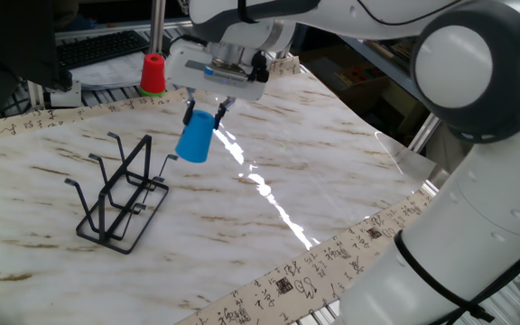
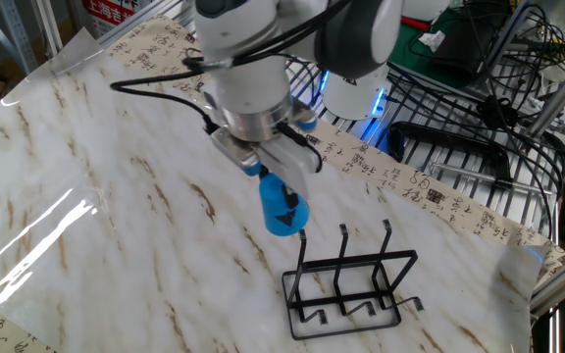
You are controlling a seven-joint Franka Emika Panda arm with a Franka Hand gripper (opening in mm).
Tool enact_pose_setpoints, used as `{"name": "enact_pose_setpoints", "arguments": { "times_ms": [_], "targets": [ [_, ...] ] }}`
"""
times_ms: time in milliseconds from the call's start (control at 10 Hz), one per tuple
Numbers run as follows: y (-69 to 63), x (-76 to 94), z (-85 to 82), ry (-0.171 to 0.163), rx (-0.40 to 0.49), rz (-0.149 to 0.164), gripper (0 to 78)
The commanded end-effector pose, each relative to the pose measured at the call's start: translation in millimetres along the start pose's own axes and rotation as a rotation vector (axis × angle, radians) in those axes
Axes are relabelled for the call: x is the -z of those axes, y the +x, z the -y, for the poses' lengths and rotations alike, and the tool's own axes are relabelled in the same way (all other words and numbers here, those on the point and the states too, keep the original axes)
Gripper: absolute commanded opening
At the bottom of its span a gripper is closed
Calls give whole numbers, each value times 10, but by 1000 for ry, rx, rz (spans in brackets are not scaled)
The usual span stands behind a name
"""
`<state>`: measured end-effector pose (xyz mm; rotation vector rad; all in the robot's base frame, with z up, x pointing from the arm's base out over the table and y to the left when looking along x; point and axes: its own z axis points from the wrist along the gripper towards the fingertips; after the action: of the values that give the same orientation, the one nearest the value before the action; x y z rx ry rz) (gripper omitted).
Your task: Put the cup on the cup rack
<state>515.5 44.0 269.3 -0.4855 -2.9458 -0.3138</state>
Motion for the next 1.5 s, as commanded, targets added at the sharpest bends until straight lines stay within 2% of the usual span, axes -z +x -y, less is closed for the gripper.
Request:
{"name": "enact_pose_setpoints", "arguments": {
  "times_ms": [100, 600, 1000, 1100, 1500],
  "targets": [
    [136, -55, -179, -9, -50, 11, 13],
    [170, -157, -284, -17, -77, 35, 13],
    [164, -331, -353, -23, -87, 88, 13],
    [165, -336, -353, -23, -87, 89, 13],
    [155, -386, -363, 14, -118, 120, 13]
  ]
}}
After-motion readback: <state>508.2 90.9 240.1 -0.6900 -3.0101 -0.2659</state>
